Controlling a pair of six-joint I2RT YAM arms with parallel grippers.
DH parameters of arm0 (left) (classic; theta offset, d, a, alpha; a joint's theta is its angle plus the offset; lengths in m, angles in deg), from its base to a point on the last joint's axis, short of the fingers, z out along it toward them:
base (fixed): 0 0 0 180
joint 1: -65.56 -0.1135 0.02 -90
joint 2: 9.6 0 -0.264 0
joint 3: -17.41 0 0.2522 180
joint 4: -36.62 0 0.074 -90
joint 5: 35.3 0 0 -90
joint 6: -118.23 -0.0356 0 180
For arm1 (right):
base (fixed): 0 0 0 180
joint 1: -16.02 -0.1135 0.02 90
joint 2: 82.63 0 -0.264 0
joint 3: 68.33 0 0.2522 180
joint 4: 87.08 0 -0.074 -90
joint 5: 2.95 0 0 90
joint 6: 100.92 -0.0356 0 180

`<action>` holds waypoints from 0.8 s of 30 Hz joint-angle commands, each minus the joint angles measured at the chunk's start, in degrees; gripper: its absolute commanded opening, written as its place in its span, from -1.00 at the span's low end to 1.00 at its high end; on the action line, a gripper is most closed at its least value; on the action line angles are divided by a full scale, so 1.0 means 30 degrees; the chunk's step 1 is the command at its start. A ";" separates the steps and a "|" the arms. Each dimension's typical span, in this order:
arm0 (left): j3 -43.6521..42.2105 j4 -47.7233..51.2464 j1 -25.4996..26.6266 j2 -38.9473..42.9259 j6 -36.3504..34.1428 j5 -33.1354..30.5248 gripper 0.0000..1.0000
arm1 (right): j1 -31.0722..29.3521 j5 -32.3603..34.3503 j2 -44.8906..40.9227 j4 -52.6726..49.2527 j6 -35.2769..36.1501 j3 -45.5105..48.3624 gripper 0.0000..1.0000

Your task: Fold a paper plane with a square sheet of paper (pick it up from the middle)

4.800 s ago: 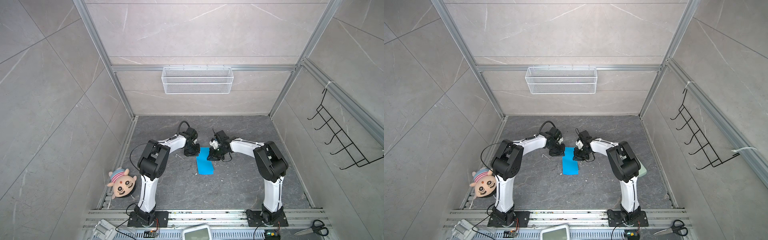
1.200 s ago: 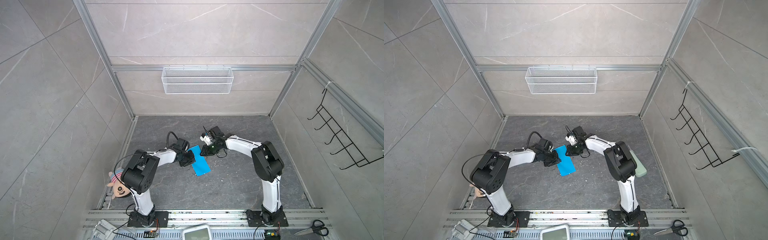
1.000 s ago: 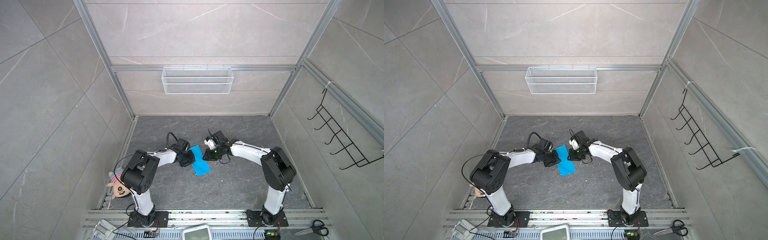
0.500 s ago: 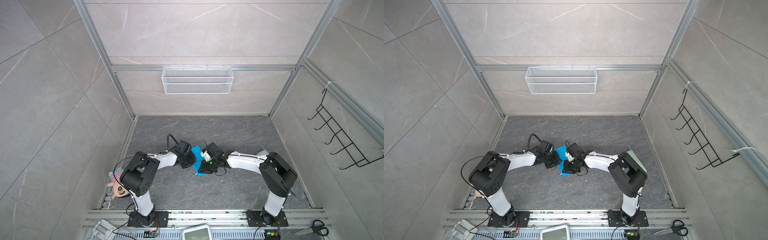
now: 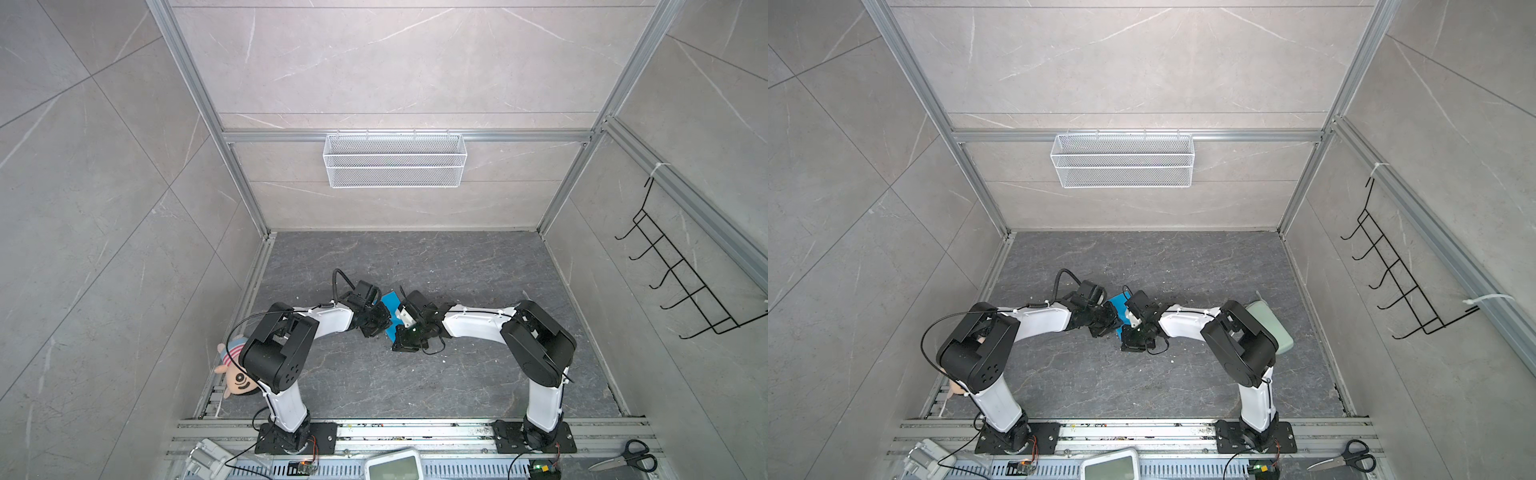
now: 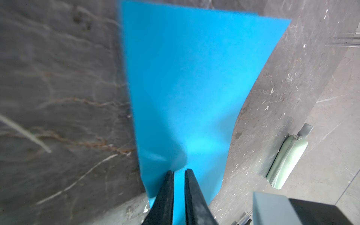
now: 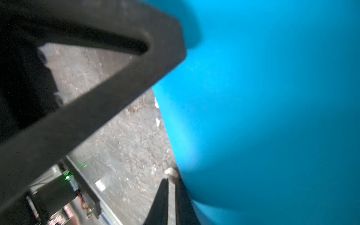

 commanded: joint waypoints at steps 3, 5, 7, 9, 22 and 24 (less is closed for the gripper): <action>0.0902 0.1437 -0.0287 0.0295 -0.1330 0.0546 -0.64 | 0.0154 0.2581 -0.0859 -0.1770 0.1013 0.0124 -0.71; 0.1141 0.1899 -0.0311 0.0059 -0.1704 0.0537 -0.64 | 0.0152 0.2147 -0.1039 -0.1505 0.1073 0.0089 -0.72; 0.1258 0.2243 -0.0320 -0.0112 -0.2048 0.0508 -0.66 | 0.0150 0.0692 -0.1478 -0.0389 0.1043 0.0282 -0.71; 0.1226 0.2509 -0.0320 -0.0109 -0.2223 0.0375 -0.67 | 0.0178 -0.0289 -0.1597 0.0375 0.0669 0.0222 -0.71; 0.1332 0.2734 -0.0317 -0.0423 -0.2730 0.0272 -0.72 | 0.0647 -0.0038 0.0748 0.0489 -0.0897 -0.1560 -0.76; 0.1350 0.2754 -0.0319 -0.0450 -0.2758 0.0309 -0.72 | 0.0670 0.0087 0.0969 0.0124 -0.0793 -0.1906 -0.76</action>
